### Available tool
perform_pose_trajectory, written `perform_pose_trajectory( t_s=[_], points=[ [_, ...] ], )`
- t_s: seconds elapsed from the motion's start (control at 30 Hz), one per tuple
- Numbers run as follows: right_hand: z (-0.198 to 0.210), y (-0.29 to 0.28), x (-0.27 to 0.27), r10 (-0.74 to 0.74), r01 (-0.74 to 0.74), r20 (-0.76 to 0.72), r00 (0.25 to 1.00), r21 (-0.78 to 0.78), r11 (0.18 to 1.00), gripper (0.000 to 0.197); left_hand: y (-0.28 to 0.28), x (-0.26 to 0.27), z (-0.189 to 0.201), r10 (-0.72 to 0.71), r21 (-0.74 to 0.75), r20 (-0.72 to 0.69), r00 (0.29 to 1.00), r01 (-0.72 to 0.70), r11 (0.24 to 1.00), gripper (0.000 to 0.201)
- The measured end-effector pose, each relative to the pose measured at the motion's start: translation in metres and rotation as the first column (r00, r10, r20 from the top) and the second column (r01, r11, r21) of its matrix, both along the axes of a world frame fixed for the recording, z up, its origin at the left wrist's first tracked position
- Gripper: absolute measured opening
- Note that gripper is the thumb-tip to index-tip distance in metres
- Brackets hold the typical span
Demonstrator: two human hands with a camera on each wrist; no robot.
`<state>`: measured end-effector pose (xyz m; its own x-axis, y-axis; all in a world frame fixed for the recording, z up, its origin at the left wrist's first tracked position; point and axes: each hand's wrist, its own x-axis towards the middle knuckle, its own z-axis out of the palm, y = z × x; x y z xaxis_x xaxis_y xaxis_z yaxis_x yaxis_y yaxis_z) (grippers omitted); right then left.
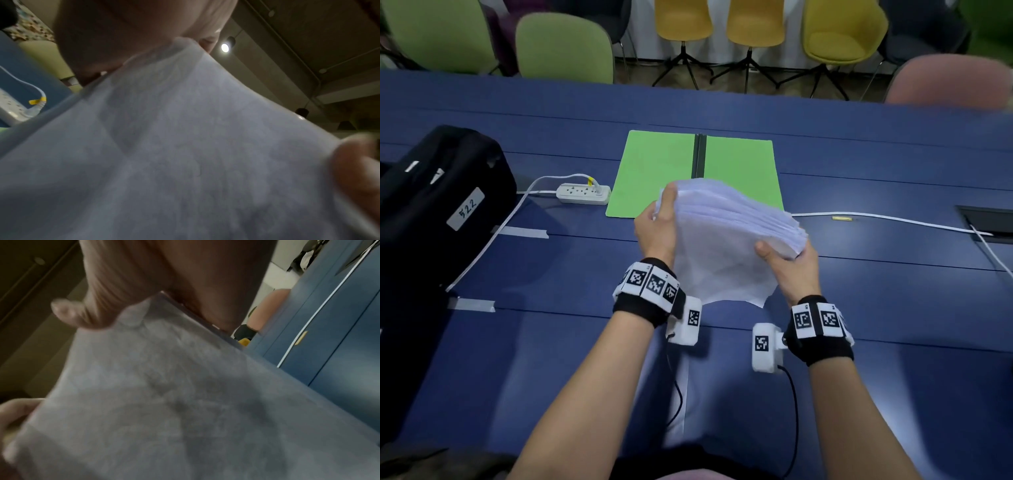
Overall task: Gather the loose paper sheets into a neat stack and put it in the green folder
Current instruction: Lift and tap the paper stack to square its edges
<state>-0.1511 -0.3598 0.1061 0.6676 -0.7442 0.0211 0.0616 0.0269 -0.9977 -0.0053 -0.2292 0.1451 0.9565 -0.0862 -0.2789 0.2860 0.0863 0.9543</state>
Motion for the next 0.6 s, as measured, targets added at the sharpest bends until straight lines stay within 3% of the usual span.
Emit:
perform_pose_trajectory(
  t_s=[0.1,0.17,0.37,0.43,0.53,0.6],
  points=[
    [0.002,-0.003,0.001,-0.002,0.005,-0.055,0.998,0.057,0.998,0.021,0.004,-0.004,0.002,-0.088,-0.011,-0.044,0.995,0.088,0.996,0.055],
    [0.008,-0.003,0.005,-0.022,0.024,-0.03,0.999,0.069,0.997,0.019,0.002,-0.011,0.009,-0.135,-0.001,-0.036,0.99,0.135,0.991,0.047],
    [0.036,0.004,0.01,-0.033,0.039,0.116,0.993,-0.048,0.998,0.023,-0.002,-0.033,0.02,0.084,-0.057,0.17,0.982,-0.076,0.995,0.036],
    [0.034,0.01,0.006,-0.016,0.019,0.061,0.998,-0.039,0.999,0.016,0.0,-0.043,0.008,0.09,0.008,0.184,0.979,-0.093,0.996,0.051],
    [0.024,0.016,0.001,-0.006,0.006,0.008,1.0,0.003,1.0,0.048,0.003,-0.048,-0.011,0.11,0.059,0.138,0.984,-0.119,0.991,0.065],
    [0.022,0.014,0.002,-0.077,0.075,0.027,0.997,0.074,0.994,0.054,0.005,-0.045,-0.014,0.113,0.054,0.112,0.987,-0.12,0.991,0.058]
  ],
)
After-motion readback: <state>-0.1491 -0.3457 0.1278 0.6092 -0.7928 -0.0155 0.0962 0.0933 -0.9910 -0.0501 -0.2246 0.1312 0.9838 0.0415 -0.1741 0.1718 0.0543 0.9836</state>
